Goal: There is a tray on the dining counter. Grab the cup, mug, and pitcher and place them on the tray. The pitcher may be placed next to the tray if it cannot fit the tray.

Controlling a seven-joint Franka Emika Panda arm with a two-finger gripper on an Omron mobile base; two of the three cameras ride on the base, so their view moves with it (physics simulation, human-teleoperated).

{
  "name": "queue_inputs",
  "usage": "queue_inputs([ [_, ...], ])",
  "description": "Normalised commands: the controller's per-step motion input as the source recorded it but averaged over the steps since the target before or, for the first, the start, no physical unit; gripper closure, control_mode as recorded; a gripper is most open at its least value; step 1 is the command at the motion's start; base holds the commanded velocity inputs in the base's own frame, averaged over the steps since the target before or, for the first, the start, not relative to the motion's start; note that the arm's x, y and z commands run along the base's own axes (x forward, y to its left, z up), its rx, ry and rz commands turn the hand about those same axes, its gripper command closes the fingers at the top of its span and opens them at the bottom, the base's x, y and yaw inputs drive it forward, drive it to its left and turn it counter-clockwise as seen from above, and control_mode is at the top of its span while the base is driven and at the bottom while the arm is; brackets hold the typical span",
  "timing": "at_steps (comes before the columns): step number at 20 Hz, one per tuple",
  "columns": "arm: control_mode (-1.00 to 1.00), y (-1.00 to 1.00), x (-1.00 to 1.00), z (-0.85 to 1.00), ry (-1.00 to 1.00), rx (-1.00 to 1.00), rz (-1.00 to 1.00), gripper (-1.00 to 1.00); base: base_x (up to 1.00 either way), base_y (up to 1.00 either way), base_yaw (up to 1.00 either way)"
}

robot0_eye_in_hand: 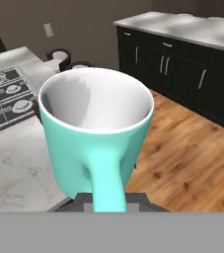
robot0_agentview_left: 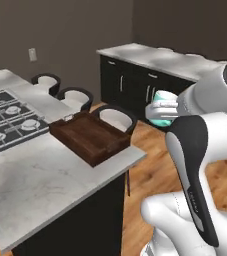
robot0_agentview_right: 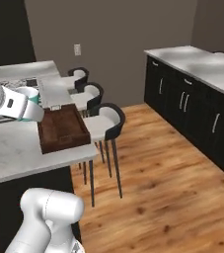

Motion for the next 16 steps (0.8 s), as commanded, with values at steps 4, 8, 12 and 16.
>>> queue_inputs([
  [4,1.0,0.0,0.0,0.0,0.0,0.0,0.0,1.0,0.7,-0.4,0.49],
  [8,1.0,0.0,0.0,0.0,0.0,0.0,0.0,1.0,0.51,-0.23,0.49],
  [12,1.0,0.0,0.0,0.0,0.0,0.0,0.0,1.0,0.43,-0.15,0.49],
  [16,-1.0,-0.05,0.25,-0.09,0.11,0.02,0.23,1.0,0.19,-0.05,0.23],
])
